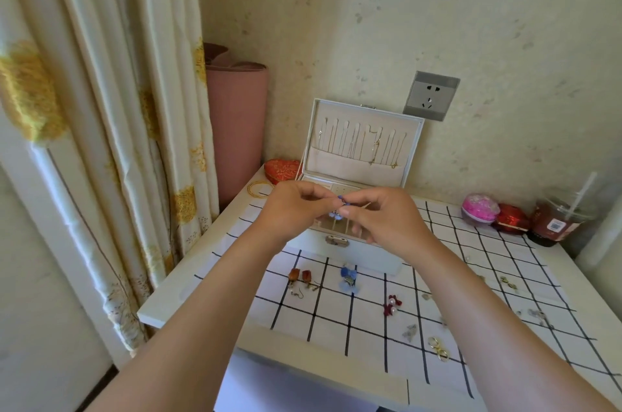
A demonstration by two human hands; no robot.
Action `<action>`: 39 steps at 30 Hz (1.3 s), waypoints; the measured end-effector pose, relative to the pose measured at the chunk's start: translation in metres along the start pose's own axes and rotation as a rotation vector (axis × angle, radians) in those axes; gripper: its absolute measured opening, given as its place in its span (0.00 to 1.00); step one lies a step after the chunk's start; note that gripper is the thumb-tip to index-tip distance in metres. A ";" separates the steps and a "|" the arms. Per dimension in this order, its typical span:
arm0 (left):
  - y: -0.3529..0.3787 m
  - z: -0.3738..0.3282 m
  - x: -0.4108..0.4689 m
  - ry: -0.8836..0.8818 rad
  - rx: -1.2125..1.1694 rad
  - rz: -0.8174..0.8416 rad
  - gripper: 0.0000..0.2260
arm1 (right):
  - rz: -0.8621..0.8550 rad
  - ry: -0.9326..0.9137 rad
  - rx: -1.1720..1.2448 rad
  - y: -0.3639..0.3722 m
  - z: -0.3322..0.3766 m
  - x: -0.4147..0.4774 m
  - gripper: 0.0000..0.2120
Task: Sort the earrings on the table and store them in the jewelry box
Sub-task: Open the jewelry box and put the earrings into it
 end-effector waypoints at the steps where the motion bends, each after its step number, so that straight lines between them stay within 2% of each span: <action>1: -0.002 0.002 0.002 0.006 -0.001 -0.014 0.03 | -0.009 0.004 0.026 0.000 0.001 0.004 0.07; 4: -0.005 0.006 0.008 0.032 0.024 -0.027 0.02 | -0.018 0.020 0.053 0.003 0.005 0.016 0.08; 7: -0.009 0.010 0.015 0.069 0.115 -0.054 0.04 | -0.018 -0.002 -0.059 0.005 0.004 0.034 0.07; 13: -0.011 0.029 0.021 0.108 0.610 0.090 0.08 | 0.089 -0.220 -0.695 0.024 -0.002 0.061 0.07; 15: -0.011 0.032 0.021 0.128 0.717 0.122 0.10 | 0.139 -0.245 -0.797 0.031 -0.004 0.063 0.07; 24: -0.011 0.041 0.023 0.118 0.785 0.143 0.09 | 0.272 -0.229 -0.774 0.042 -0.013 0.068 0.08; 30: -0.007 0.048 0.022 0.132 0.794 0.149 0.11 | 0.198 -0.172 -0.692 0.034 -0.016 0.071 0.08; 34: -0.003 0.045 0.021 0.199 0.888 0.201 0.11 | -0.025 -0.210 -0.510 0.022 -0.010 0.070 0.04; 36: -0.003 0.044 0.021 0.222 0.893 0.195 0.11 | -0.067 -0.202 -0.550 0.017 -0.010 0.068 0.01; 39: -0.002 0.044 0.020 0.244 0.868 0.178 0.12 | 0.086 -0.132 -0.627 0.019 -0.016 0.062 0.08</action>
Point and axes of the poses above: each hand's wrist, its own x-axis towards the middle knuckle, its own y-axis out of the palm, z = x × y, the point moved 6 cm from there along x, towards the middle knuckle, and after that the axes turned 8 degrees about y, right-handed, at the moved point
